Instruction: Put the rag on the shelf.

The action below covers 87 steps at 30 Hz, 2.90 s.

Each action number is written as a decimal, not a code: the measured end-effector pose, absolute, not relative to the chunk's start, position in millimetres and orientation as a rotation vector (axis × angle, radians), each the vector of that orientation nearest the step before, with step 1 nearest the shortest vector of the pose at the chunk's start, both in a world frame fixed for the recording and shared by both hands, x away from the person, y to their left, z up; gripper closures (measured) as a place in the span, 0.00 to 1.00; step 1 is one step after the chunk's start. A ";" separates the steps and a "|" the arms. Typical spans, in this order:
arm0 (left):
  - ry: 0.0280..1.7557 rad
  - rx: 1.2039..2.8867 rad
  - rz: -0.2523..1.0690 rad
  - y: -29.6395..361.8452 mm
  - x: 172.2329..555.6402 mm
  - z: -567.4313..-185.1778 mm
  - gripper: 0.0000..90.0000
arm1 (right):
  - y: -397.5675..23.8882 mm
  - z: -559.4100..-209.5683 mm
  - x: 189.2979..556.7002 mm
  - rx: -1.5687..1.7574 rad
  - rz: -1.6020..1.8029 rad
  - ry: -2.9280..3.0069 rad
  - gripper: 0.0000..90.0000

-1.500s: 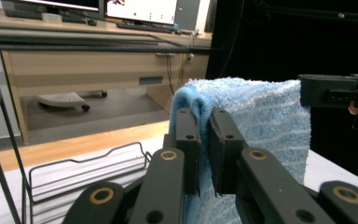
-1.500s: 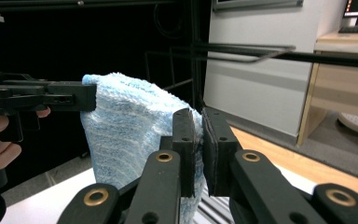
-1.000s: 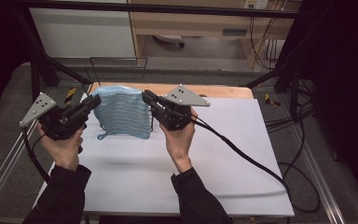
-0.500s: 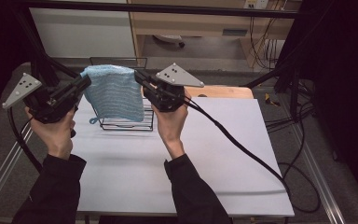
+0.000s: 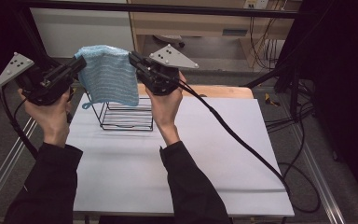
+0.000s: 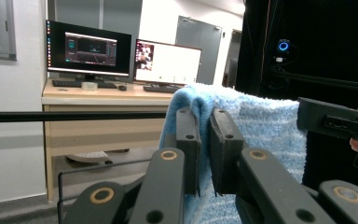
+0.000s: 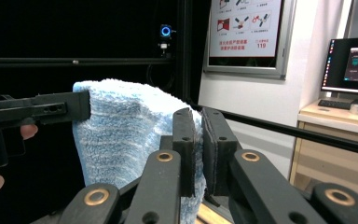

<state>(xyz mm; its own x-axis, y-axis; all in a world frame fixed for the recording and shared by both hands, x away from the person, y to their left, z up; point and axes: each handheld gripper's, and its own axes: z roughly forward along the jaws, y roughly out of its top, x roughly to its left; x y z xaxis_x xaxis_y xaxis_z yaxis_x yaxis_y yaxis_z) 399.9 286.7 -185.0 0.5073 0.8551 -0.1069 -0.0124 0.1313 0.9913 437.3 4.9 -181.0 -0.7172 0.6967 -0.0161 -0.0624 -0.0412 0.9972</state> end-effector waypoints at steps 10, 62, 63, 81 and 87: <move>0.835 1.276 0.760 288.4 411.3 -166.2 0.93 | 6.8 -167.3 452.6 0.681 1.844 1.671 0.95; 0.809 1.366 0.862 285.8 494.8 -128.7 0.92 | 17.6 -141.4 519.5 0.719 1.821 1.585 0.95; 0.814 1.365 0.853 286.3 495.9 -132.0 0.92 | 18.7 -143.1 520.2 0.725 1.813 1.597 0.95; 0.868 1.385 0.748 307.9 493.9 -191.6 0.92 | 25.6 -176.6 526.5 0.742 1.689 1.757 0.94; 0.866 1.399 0.719 310.5 486.8 -206.3 0.92 | 20.3 -188.1 521.4 0.743 1.693 1.808 0.94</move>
